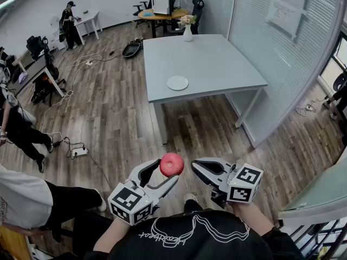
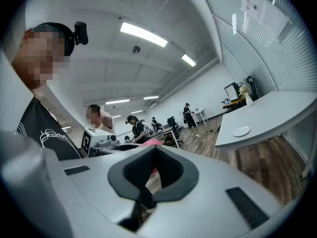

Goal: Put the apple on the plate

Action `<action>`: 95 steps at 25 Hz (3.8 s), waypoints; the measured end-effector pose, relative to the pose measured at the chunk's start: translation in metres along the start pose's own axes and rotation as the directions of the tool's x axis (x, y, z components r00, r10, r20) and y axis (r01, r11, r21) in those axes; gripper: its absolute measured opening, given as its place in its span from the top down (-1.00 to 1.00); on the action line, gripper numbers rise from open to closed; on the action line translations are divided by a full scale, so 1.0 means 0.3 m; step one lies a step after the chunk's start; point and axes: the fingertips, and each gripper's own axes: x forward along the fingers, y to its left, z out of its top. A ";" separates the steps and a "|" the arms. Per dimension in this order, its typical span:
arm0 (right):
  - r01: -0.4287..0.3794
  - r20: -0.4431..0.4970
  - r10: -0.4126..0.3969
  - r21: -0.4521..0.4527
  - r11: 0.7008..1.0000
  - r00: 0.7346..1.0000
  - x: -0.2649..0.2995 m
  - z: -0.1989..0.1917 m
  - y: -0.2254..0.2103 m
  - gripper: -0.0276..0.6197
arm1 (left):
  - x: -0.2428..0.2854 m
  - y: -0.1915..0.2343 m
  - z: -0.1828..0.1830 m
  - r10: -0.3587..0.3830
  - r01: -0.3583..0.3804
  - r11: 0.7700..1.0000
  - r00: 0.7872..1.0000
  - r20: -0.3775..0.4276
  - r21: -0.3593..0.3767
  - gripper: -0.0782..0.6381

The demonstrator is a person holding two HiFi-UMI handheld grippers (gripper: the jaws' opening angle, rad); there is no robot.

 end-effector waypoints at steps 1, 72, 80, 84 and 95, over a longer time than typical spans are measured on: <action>0.002 -0.001 -0.002 0.001 1.000 1.000 0.000 -0.002 0.006 0.89 | -0.007 0.001 -0.002 0.000 0.000 1.000 1.000 0.001 -0.006 -0.01; 0.116 0.040 -0.119 0.061 0.991 0.992 0.029 0.336 -1.081 0.89 | 0.984 0.517 0.292 -0.034 0.034 0.999 0.999 0.000 0.030 -0.01; 0.172 0.013 -0.174 0.087 0.981 0.985 0.209 0.428 -1.299 0.89 | 1.124 0.801 0.326 -0.055 0.056 0.998 0.998 -0.041 0.033 -0.01; 0.189 0.004 -0.191 0.094 0.977 0.982 0.308 0.479 -1.415 0.89 | 1.199 0.964 0.333 -0.047 0.050 0.998 0.997 -0.062 0.043 -0.01; 0.247 -0.018 -0.247 0.146 0.958 0.969 0.507 0.510 -1.684 0.89 | 1.395 1.341 0.268 -0.041 0.039 0.999 0.990 -0.134 -0.016 -0.01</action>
